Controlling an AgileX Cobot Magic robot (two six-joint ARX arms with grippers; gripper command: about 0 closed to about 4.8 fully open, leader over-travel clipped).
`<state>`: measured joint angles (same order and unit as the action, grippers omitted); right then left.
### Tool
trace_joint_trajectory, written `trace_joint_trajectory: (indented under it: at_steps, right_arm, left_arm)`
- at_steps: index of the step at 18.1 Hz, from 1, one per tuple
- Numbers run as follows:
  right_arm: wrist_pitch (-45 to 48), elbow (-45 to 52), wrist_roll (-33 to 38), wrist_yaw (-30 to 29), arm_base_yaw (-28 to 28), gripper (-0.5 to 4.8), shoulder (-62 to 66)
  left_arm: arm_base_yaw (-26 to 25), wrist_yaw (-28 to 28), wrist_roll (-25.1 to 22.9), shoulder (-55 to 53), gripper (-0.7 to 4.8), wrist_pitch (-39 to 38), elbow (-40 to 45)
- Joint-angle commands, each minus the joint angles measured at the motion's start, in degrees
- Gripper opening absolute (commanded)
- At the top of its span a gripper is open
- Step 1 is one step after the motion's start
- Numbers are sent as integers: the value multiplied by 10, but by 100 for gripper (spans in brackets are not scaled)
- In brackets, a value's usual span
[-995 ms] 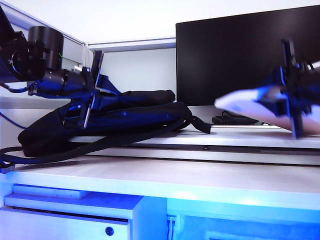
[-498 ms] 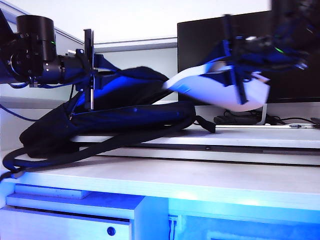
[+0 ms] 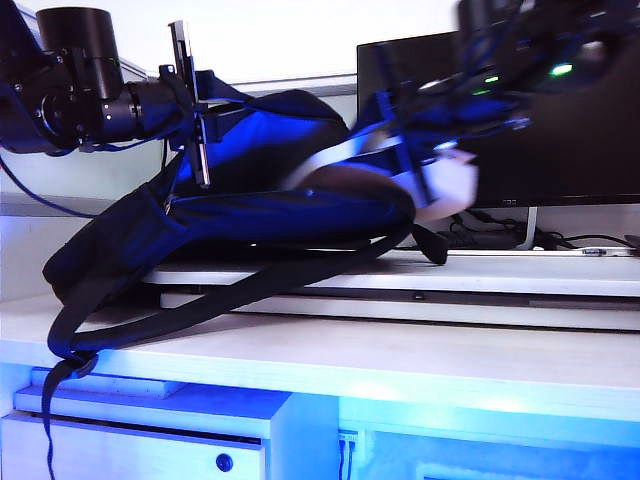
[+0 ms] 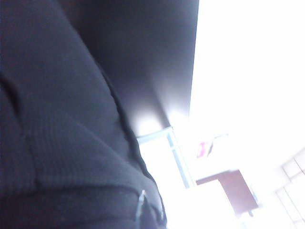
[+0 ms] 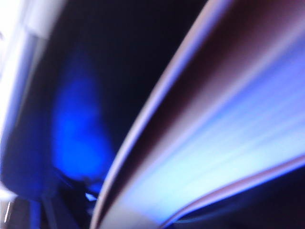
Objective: Pick up the book on the desk and put it into the open backpack.
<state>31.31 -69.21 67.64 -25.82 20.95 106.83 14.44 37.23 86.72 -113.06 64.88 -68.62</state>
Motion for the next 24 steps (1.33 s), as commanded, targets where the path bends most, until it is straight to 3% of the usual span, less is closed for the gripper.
trace_joint_trajectory:
  at_steps: [1, 5, 10, 20, 21, 22, 24]
  right_arm:
    - [31, -50, -11, -34, 23, -9, 32]
    - [5, -130, 14, -84, 32, -9, 92]
    - [0, -174, 45, -91, 43, -9, 155]
    - [54, -176, 76, -179, 39, -8, 172]
    - [74, -176, 76, -197, 39, 30, 171]
    - [81, -176, 76, -200, 39, 138, 171]
    - [67, -176, 75, -187, 33, 216, 171]
  left_arm:
    - [13, 66, -3, 11, -6, 57, -13]
    - [13, 86, 19, 12, -6, 56, -13]
    - [19, 91, 28, 12, -6, 54, -12]
    - [19, 136, 43, 11, -6, 54, -15]
    - [19, 136, 37, 11, -6, 45, -15]
    - [19, 136, 32, 11, 4, 43, -15]
    - [19, 141, 3, 12, 201, 45, -19]
